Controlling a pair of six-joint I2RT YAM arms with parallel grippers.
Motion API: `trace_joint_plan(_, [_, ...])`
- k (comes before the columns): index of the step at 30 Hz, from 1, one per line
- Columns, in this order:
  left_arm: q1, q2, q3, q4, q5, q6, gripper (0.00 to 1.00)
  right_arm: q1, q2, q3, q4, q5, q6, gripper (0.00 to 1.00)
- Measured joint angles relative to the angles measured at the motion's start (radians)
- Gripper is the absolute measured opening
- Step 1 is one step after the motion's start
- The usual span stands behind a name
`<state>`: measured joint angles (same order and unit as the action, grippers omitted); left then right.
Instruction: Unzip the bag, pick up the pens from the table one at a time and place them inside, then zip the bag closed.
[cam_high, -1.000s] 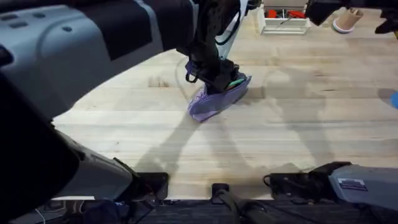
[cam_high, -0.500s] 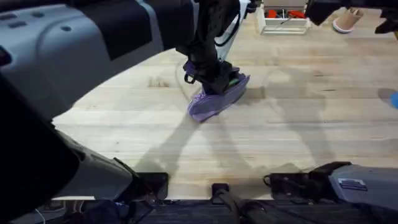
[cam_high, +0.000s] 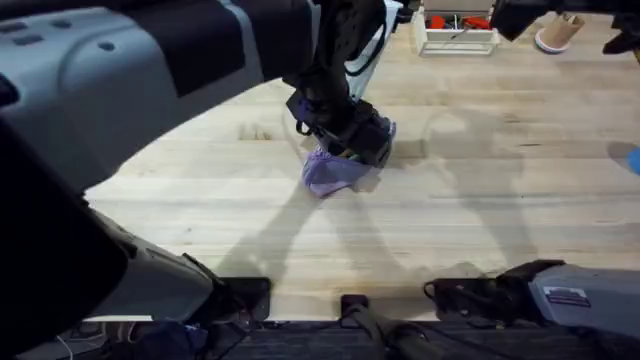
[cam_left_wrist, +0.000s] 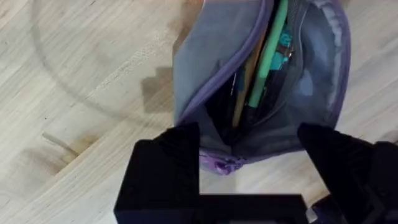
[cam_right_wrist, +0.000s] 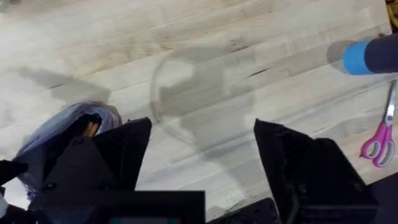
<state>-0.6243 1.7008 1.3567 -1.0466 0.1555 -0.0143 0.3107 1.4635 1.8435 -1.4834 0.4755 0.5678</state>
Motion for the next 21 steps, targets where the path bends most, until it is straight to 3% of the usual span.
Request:
trace_joint_plan(11, [0.0, -0.008, 0.027, -0.003, -0.004, 0.011, 0.992, 0.0, 0.0, 0.0, 0.0, 0.0, 0.0, 0.995])
trace_joint_plan(16, [0.008, -0.112, 0.08, 0.001, -0.019, 0.075, 0.993, 0.0, 0.0, 0.0, 0.0, 0.0, 0.0, 0.995])
trace_joint_plan(21, [0.053, -0.252, 0.1, -0.008, -0.025, 0.161, 0.993, 0.0, 0.0, 0.0, 0.0, 0.0, 0.0, 0.996])
